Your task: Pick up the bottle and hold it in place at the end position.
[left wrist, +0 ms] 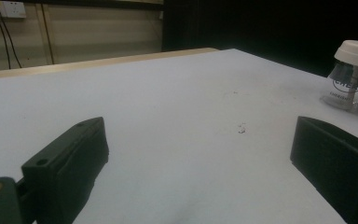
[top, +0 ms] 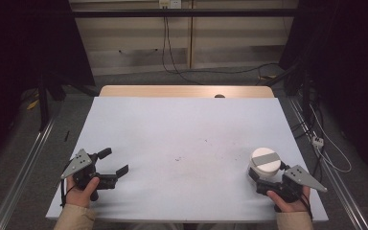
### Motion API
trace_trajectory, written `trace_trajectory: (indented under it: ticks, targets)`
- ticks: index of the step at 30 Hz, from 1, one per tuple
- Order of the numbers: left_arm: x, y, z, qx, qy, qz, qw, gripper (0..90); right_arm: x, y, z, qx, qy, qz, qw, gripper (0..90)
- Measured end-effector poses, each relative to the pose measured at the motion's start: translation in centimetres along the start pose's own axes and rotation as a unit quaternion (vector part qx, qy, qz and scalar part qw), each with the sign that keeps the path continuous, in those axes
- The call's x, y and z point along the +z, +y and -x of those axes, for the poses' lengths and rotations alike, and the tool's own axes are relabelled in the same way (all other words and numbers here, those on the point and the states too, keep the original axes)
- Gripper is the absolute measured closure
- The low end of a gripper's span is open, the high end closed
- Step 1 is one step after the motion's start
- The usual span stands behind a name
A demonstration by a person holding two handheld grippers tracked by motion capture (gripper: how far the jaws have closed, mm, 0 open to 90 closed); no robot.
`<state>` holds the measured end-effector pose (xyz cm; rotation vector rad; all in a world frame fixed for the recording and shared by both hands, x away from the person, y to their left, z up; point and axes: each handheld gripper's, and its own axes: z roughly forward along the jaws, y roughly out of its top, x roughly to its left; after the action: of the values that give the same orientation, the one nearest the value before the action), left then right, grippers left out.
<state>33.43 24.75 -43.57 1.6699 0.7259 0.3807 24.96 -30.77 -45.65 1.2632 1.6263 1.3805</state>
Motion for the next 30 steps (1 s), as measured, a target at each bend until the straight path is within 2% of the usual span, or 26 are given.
trace_trajectory:
  ticks: [10,20,26,30]
  targets:
    - [0.0,-0.1,0.0,0.001,0.001,-0.004,1.0000,3.7,0.1,0.0,0.0,0.005,0.000,-0.008,1.0000,2.4]
    - [0.2,-0.2,0.1,0.001,0.000,-0.011,0.9999,3.7,0.6,0.0,0.0,0.005,-0.005,-0.032,0.9994,2.9]
    - [0.2,-0.2,0.0,0.001,0.001,-0.015,0.9999,3.8,0.9,0.1,0.0,0.003,-0.007,-0.051,0.9987,5.9]
    - [0.2,-0.2,0.0,0.000,0.002,-0.015,0.9999,3.8,1.1,0.2,-0.1,-0.003,-0.004,-0.062,0.9981,14.1]
